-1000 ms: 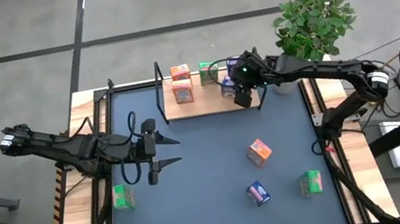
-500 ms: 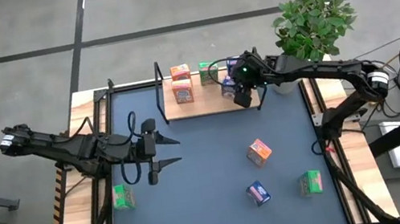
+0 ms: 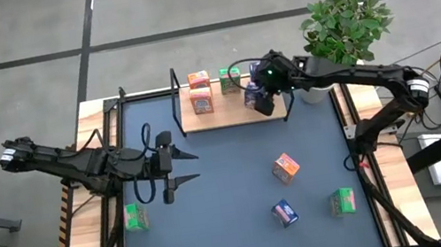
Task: Stack cereal on shelf
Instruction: Put the left blue cereal box on the shelf
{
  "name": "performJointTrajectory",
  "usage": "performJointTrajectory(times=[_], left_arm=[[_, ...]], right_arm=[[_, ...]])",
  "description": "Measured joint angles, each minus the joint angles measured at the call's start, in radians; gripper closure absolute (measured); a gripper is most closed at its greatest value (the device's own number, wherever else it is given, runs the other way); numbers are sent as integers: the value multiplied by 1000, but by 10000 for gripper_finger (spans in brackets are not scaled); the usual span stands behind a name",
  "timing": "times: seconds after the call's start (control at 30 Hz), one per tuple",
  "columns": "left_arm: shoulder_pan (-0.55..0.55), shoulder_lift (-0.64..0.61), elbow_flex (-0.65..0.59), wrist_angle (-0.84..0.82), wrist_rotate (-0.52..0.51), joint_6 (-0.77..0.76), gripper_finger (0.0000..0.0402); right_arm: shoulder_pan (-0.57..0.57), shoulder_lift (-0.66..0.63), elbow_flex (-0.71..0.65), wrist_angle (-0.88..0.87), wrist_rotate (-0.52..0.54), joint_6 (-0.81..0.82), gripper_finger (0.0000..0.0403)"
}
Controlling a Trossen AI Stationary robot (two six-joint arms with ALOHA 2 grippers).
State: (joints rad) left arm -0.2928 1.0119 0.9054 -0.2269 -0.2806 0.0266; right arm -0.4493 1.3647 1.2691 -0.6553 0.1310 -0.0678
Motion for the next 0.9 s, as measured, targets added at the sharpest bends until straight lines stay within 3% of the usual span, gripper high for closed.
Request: performJointTrajectory(times=[0.13,0.4,0.6,0.9], left_arm=[[0,0,0,0,0,16,193],[0,0,0,0,0,32,193],[0,0,0,0,0,32,193],[0,0,0,-3,0,32,193]], right_arm=[[14,-1,23,7,0,25,201],[12,48,7,6,80,36,377],[13,89,10,-14,96,-10,391],[10,71,34,-158,161,-245,394]])
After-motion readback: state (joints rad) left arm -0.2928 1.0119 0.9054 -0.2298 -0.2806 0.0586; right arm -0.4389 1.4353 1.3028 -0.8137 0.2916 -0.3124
